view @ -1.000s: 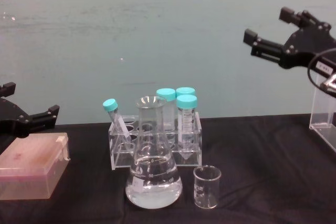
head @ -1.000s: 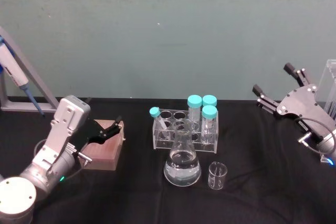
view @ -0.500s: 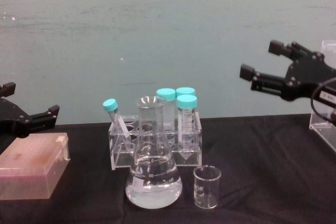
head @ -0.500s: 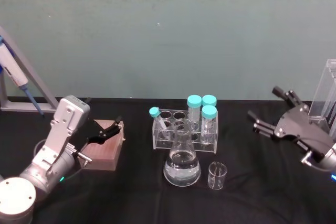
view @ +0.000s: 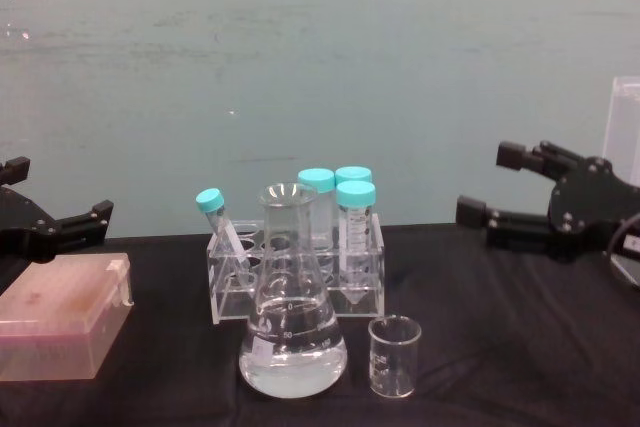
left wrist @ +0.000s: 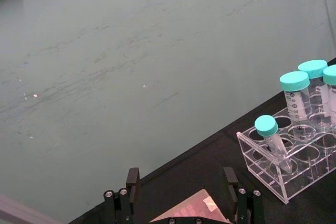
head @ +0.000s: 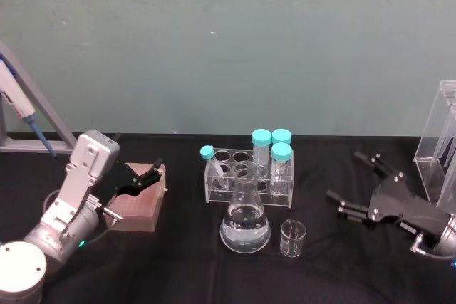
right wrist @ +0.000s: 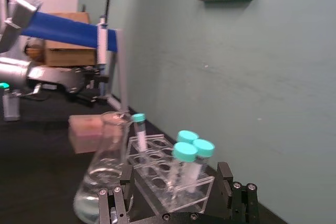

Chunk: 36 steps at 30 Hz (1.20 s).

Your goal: Place the experimental apparatus aside using one hand.

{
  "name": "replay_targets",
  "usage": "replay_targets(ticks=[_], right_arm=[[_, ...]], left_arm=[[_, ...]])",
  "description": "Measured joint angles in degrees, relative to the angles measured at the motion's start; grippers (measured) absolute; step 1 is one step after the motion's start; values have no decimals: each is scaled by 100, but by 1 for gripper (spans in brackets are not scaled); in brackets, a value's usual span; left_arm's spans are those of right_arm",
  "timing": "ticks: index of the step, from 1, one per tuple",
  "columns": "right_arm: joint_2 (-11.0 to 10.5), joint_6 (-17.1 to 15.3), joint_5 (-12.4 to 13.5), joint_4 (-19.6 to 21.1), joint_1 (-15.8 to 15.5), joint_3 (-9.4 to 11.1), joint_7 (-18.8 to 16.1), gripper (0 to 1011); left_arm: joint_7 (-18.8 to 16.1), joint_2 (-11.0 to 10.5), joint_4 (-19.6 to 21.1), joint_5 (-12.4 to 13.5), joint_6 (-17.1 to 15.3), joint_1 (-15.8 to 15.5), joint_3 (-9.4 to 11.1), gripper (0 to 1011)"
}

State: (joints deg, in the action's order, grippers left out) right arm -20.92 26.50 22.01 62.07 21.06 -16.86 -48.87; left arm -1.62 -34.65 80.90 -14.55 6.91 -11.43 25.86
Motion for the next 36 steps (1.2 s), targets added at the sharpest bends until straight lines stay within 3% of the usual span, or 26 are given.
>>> replay_targets(ticks=[6, 16, 36], right_arm=[[-121, -44, 167, -9, -18, -174, -319, 1003], [-209, -61, 220, -214, 154, -427, -560, 1003], [-81, 57, 313, -939, 748, -977, -1055, 1003]], left_arm=[[0, 0, 0, 0, 0, 0, 0, 1000], [0, 0, 0, 0, 0, 0, 0, 1000], [0, 0, 0, 0, 0, 0, 0, 1000]])
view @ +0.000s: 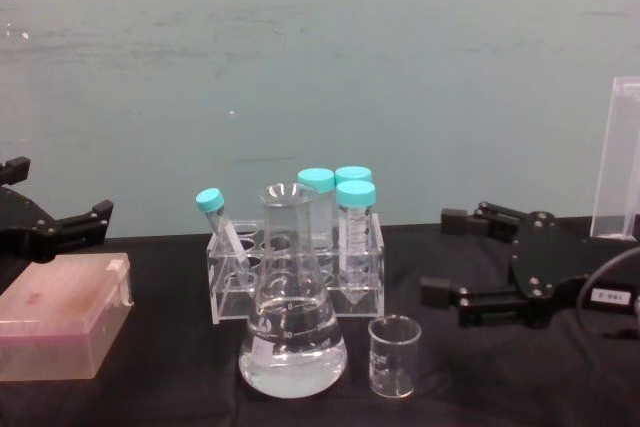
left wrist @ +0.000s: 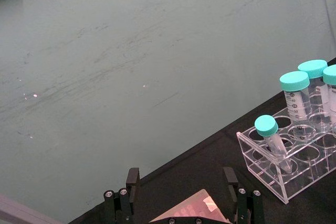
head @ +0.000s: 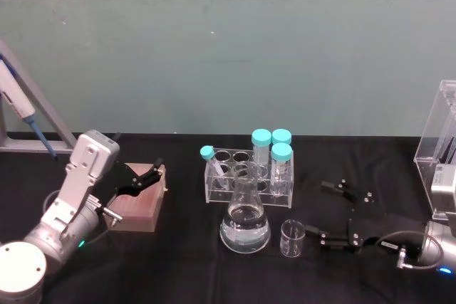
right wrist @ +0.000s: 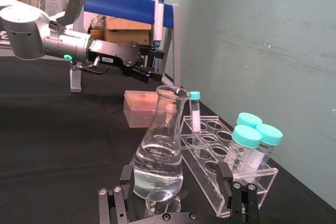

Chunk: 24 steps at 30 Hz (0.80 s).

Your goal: Place the experimental apparatus aside using one hand.

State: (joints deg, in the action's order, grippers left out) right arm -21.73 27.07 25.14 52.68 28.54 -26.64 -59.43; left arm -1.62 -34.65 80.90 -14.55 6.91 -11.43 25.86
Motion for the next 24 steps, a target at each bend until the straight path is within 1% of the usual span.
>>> replay_targets(ticks=[1, 7, 9, 16, 20, 24], right_arm=[[21, 8, 21, -69, 56, -54, -53, 1003], [66, 10, 60, -231, 162, -159, -136, 1003], [107, 9, 84, -376, 251, -224, -174, 1003], [200, 21, 155, -691, 434, -333, -277, 1003], [268, 40, 185, -910, 556, -402, -383, 1003], [354, 73, 190, -1212, 720, -486, -531, 1003]], left_arm=[[0, 0, 0, 0, 0, 0, 0, 1000], [0, 0, 0, 0, 0, 0, 0, 1000], [0, 0, 0, 1, 0, 0, 0, 1000], [0, 0, 0, 0, 0, 0, 0, 1000], [0, 0, 0, 0, 0, 0, 0, 1000], [0, 0, 0, 0, 0, 0, 0, 1000]])
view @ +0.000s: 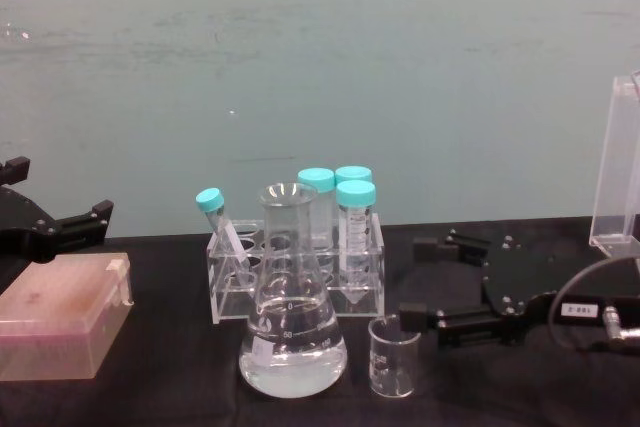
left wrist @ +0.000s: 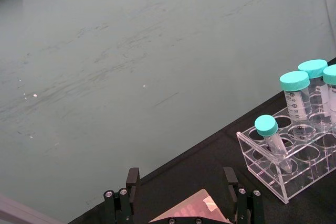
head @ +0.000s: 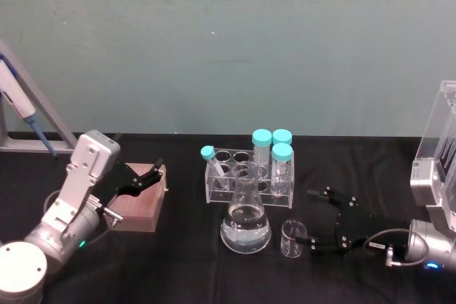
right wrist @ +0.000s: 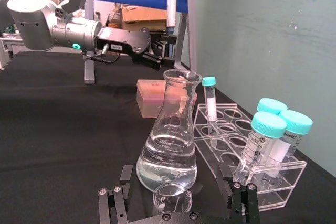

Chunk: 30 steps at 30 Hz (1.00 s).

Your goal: Place the experimental apparatus aside using one hand.

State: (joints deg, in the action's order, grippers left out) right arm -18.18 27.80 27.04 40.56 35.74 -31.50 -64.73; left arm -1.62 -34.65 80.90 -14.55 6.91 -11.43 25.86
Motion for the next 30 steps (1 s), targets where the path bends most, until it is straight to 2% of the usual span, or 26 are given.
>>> replay_targets(ticks=[10, 16, 21, 26, 30], right_arm=[[146, 79, -70, -480, 245, -114, -187, 1003], [193, 95, -102, -603, 299, -127, -227, 1003], [200, 68, -162, -605, 303, -139, -180, 1003], [160, -99, -269, -395, 221, -151, 114, 1003], [148, -175, -293, -312, 174, -156, 185, 1003]], left_arm=[[0, 0, 0, 0, 0, 0, 0, 1000], [0, 0, 0, 0, 0, 0, 0, 1000], [0, 0, 0, 0, 0, 0, 0, 1000], [0, 0, 0, 0, 0, 0, 0, 1000], [0, 0, 0, 0, 0, 0, 0, 1000]])
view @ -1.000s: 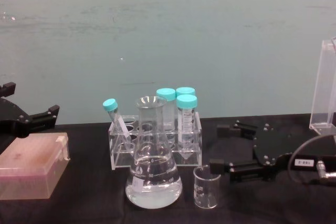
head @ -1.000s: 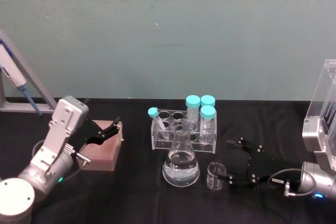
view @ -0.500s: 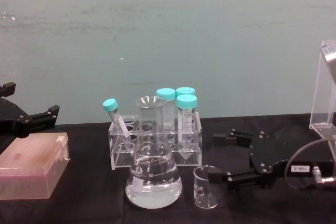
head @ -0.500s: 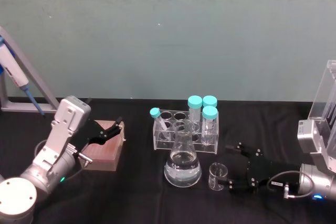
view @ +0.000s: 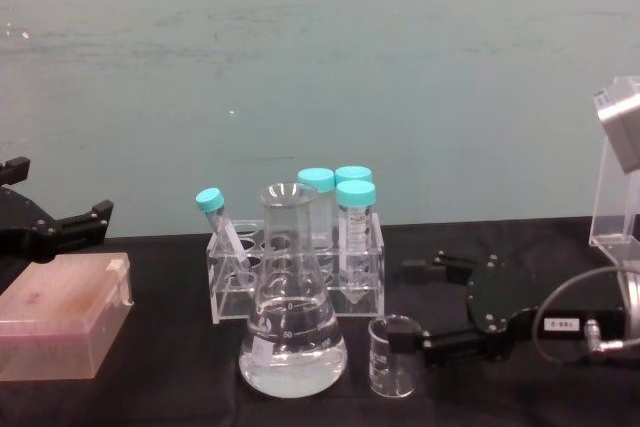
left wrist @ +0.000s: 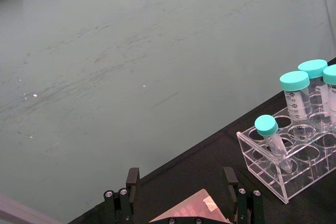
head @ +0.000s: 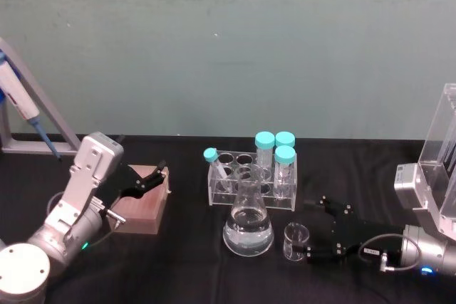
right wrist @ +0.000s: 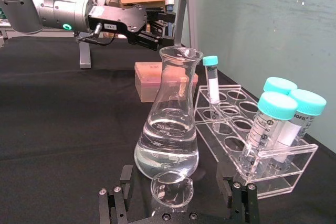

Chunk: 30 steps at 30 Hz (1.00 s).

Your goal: Place the experimental apparatus aside using one hand.

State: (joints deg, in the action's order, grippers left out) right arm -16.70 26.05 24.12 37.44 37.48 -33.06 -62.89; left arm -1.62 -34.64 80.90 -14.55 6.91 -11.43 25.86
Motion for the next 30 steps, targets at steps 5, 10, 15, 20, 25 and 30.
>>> replay_targets(ticks=[5, 10, 15, 20, 25, 30], right_arm=[[3, -88, -7, 69, -41, -24, 14, 1003], [30, -115, -19, 57, -44, -52, 11, 1003], [58, -135, -46, 26, -26, -65, 47, 1003], [93, -156, -90, -23, 3, -79, 117, 1003], [119, -192, -128, -62, 27, -98, 145, 1003], [150, -244, -188, -130, 59, -133, 158, 1003]], left_arm=[[0, 0, 0, 0, 0, 0, 0, 1000], [0, 0, 0, 0, 0, 0, 0, 1000], [0, 0, 0, 0, 0, 0, 0, 1000], [0, 0, 0, 0, 0, 0, 0, 1000], [0, 0, 0, 0, 0, 0, 0, 1000], [0, 0, 0, 0, 0, 0, 0, 1000]])
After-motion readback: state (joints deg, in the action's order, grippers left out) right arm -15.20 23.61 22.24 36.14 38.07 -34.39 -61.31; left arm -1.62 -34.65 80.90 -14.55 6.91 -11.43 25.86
